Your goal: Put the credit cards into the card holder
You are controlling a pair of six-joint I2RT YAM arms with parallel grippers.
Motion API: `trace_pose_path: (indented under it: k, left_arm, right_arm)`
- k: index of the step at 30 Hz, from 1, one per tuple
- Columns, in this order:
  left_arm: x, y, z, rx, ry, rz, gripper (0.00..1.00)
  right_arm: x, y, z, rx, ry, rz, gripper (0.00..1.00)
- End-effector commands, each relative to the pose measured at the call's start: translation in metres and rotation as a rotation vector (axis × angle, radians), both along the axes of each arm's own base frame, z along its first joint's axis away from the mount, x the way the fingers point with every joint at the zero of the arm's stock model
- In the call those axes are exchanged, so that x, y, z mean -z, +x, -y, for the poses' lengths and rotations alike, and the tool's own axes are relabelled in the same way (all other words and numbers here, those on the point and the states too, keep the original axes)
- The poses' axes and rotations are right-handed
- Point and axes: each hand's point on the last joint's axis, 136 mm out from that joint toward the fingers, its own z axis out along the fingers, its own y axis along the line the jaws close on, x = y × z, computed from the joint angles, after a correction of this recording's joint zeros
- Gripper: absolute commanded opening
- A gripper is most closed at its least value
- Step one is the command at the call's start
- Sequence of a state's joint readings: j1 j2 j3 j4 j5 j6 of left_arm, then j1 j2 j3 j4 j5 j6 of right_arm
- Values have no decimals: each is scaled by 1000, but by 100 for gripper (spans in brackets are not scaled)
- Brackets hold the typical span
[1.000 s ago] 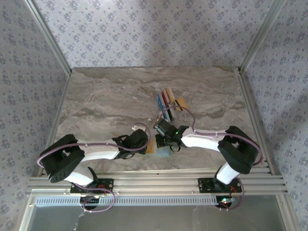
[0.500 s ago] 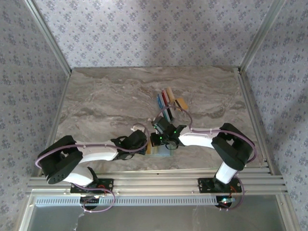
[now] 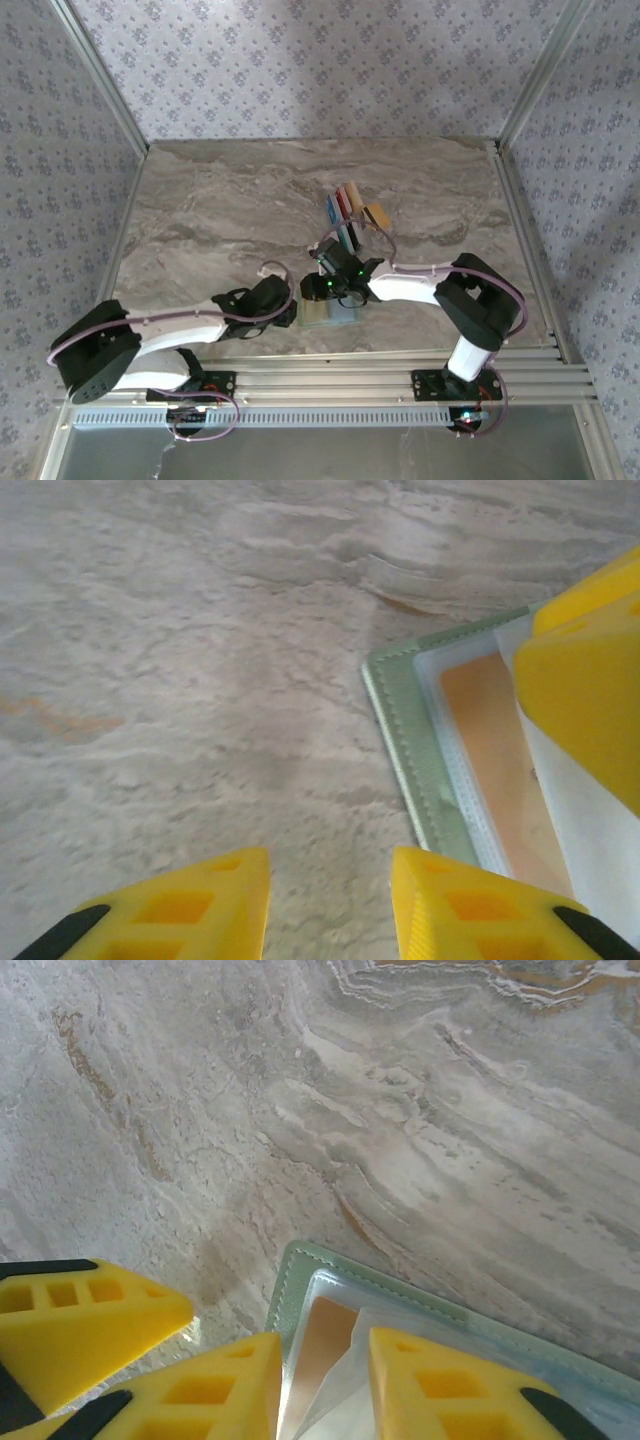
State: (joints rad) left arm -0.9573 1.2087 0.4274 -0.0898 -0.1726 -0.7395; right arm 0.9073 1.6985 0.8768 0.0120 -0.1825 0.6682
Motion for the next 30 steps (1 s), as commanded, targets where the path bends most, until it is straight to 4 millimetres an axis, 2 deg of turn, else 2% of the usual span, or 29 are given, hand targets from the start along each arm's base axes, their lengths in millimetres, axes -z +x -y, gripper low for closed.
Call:
trace_pose_path:
  k: [1, 6, 10, 17, 21, 27, 30]
  left_arm:
    - [-5, -5, -15, -28, 6, -7, 39]
    - [-15, -5, -24, -48, -14, 11, 42]
    - [-22, -4, -24, -49, -41, 20, 45]
    - [-29, 1, -17, -37, -71, 28, 49]
    - [-37, 4, -11, -23, -100, 35, 51]
    - [-61, 14, 2, -1, -149, 69, 58]
    - [-74, 25, 10, -2, -178, 82, 61]
  right_arm:
    - [-8, 2, -13, -20, 33, -3, 38]
    - [-12, -3, -27, -65, 75, -24, 46]
    - [-25, -8, -38, -112, 143, -37, 50]
    - [-62, 0, -23, -117, 113, 65, 56]
    - [-87, 21, 2, -52, 66, 128, 56]
    - [-121, 65, 67, 141, -79, 215, 49]
    - [-137, 97, 101, 248, -115, 249, 46]
